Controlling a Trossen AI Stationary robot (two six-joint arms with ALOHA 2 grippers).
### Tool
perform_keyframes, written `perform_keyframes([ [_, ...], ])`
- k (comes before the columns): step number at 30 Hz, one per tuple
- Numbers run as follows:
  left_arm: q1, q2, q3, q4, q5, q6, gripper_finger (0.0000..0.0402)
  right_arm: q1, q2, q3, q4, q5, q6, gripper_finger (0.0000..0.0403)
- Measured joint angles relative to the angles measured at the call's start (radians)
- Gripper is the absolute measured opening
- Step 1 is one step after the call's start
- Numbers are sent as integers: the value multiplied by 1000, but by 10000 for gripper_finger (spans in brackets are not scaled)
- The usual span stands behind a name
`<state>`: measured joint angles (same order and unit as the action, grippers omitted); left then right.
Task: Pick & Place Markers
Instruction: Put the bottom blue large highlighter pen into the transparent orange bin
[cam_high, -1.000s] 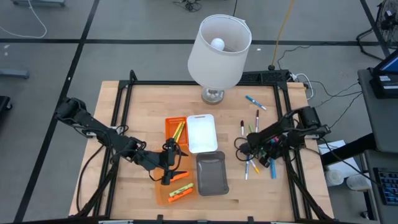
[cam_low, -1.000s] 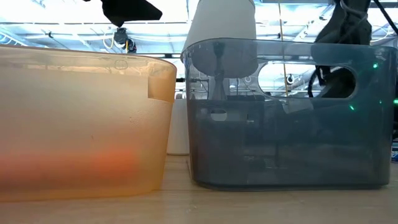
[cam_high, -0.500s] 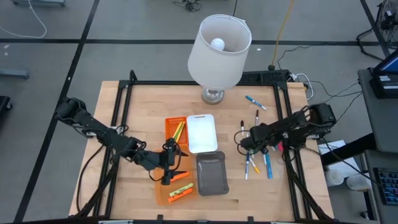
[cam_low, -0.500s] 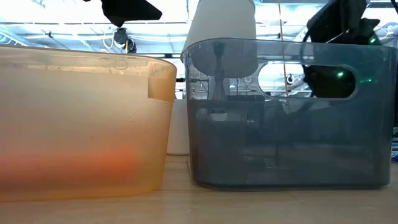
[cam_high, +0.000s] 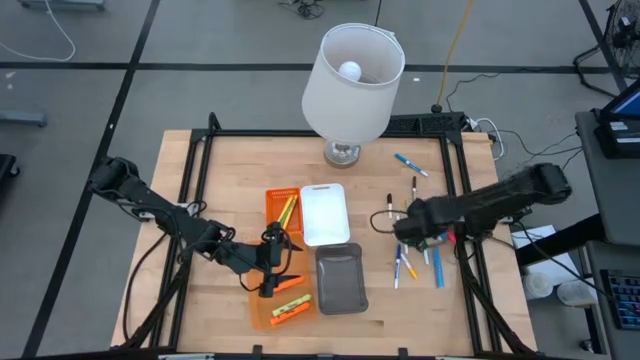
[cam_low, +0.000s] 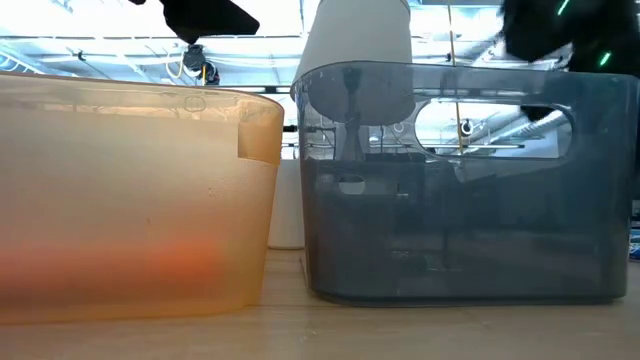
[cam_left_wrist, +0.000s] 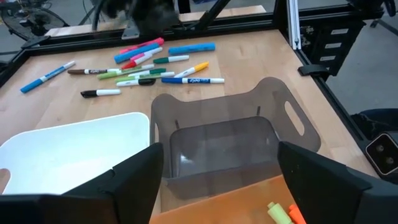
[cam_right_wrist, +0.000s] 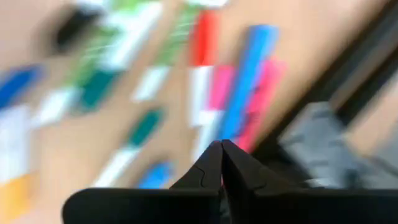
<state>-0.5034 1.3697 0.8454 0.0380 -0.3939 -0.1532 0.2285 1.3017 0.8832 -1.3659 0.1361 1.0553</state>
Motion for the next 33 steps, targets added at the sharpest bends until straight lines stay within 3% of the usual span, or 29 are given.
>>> perform_keyframes([
  [6,0,0,0,0,0,-16,308,249,-188,-62,245,-137,218,20],
  [12,0,0,0,-4,0,-18,316,442,-232,-201,447,-293,569,115],
  [15,0,0,0,-4,0,-18,322,474,-232,-244,450,-364,711,162],
  [21,0,0,0,18,0,-14,328,482,-232,-316,518,-293,769,212],
  [27,0,0,0,17,0,-8,319,480,-233,-400,638,-220,792,221],
  [33,0,0,0,15,0,-7,310,479,-227,-464,659,-265,821,213],
])
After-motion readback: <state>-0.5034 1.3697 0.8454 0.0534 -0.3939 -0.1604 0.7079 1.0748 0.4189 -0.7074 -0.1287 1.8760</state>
